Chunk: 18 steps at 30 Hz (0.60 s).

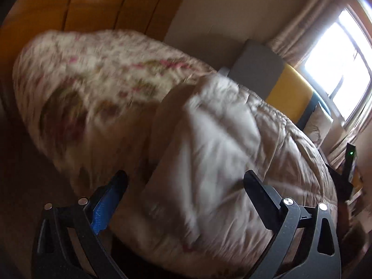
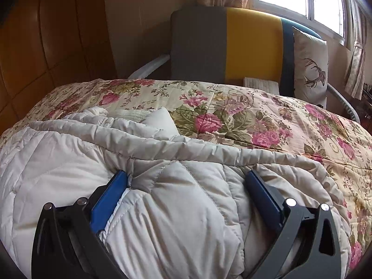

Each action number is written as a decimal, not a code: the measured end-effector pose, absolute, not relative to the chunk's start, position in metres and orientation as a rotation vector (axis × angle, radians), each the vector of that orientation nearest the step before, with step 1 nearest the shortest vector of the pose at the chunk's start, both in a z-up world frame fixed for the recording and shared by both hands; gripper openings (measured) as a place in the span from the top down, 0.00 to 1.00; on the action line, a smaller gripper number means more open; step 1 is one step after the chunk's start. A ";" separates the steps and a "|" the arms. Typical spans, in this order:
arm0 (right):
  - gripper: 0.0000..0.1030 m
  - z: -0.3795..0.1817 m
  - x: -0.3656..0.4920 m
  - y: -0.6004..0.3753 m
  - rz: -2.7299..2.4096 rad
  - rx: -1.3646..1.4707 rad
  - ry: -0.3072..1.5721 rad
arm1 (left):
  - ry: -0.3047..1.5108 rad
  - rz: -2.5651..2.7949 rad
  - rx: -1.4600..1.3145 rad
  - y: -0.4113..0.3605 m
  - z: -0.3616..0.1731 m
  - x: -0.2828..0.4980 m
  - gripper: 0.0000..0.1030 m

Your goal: Fold large clothes

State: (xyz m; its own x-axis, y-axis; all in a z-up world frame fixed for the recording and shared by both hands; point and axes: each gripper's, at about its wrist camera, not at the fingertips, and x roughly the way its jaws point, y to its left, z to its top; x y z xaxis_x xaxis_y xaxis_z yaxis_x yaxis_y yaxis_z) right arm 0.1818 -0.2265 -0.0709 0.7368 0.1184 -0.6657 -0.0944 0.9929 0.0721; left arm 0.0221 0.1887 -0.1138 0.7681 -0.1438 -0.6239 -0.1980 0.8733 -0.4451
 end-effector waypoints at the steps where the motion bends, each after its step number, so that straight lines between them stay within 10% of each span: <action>1: 0.02 -0.071 0.181 -0.227 0.117 0.036 0.732 | 0.722 0.004 -0.566 0.192 -0.120 0.019 0.09; 11: 0.02 -0.071 0.179 -0.228 0.116 0.052 0.729 | 0.715 -0.240 -0.963 0.198 -0.145 0.023 0.18; 18: 0.02 -0.071 0.179 -0.230 0.122 0.063 0.728 | 0.636 -0.140 -1.041 0.192 -0.143 0.003 0.45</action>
